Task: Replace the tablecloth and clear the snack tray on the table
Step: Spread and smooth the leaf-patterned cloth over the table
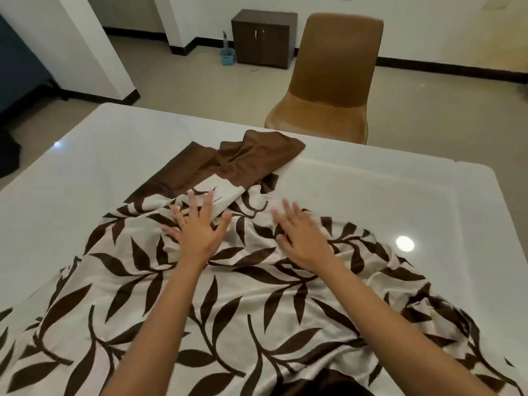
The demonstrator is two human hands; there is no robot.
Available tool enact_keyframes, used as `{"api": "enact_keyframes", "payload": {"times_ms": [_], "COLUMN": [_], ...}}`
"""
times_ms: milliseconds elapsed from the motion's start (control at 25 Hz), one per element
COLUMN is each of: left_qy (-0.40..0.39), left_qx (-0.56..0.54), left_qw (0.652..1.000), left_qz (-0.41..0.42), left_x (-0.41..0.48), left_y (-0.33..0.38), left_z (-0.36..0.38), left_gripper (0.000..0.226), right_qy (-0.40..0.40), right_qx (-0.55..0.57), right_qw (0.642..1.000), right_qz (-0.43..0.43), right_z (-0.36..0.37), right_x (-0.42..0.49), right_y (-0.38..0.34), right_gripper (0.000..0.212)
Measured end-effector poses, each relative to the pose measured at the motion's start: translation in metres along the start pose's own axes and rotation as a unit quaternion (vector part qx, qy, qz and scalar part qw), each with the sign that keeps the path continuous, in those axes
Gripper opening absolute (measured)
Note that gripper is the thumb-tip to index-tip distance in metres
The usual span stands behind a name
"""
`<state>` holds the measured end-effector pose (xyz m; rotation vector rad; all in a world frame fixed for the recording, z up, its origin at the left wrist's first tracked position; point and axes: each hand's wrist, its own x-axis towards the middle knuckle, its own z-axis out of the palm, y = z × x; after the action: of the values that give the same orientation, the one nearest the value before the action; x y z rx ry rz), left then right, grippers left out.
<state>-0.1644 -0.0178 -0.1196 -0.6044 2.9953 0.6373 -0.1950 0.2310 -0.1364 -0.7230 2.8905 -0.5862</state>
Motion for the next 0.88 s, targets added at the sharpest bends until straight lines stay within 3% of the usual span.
{"api": "enact_keyframes", "payload": {"times_ms": [40,120,280,320,400,480,560,760,880], "left_qy": [-0.045,-0.070,-0.013,0.032,0.094,-0.002,-0.102,-0.106,-0.065], "left_qx": [0.030,0.073,0.118,0.137,0.143,0.106,0.075,0.074,-0.017], "left_qw": [0.997,0.984,0.941,0.941,0.968,0.987,0.982,0.987,0.997], "left_qz": [-0.054,-0.147,-0.318,-0.308,-0.184,-0.118,-0.139,-0.100,-0.035], "left_x": [-0.002,-0.005,-0.016,-0.016,-0.007,0.006,0.019,0.079,0.114], "left_y": [-0.001,-0.017,-0.036,-0.034,-0.033,-0.033,-0.040,-0.039,-0.032], "left_z": [0.013,0.021,-0.011,-0.018,-0.025,-0.019,-0.003,-0.002,-0.020], "left_gripper": [0.078,0.096,0.101,0.095,0.083,0.090,0.104,0.104,0.093], "right_qy": [-0.035,-0.022,0.030,0.036,0.046,0.006,-0.044,-0.008,0.007], "right_qx": [-0.033,-0.061,-0.039,-0.002,0.085,0.074,0.002,-0.044,-0.056], "right_qw": [0.999,0.998,0.995,0.995,0.990,0.987,0.983,0.997,0.998], "right_qz": [-0.023,-0.011,-0.087,-0.089,-0.100,-0.142,-0.176,-0.062,0.013], "right_z": [0.011,0.025,0.027,0.025,0.018,0.022,0.038,0.039,0.027], "right_x": [0.001,-0.019,-0.091,-0.097,-0.080,-0.053,-0.033,0.006,0.029], "right_y": [-0.006,-0.009,-0.028,-0.031,-0.034,-0.034,-0.030,0.000,0.028], "right_gripper": [0.059,0.056,0.052,0.052,0.055,0.057,0.056,0.057,0.060]}}
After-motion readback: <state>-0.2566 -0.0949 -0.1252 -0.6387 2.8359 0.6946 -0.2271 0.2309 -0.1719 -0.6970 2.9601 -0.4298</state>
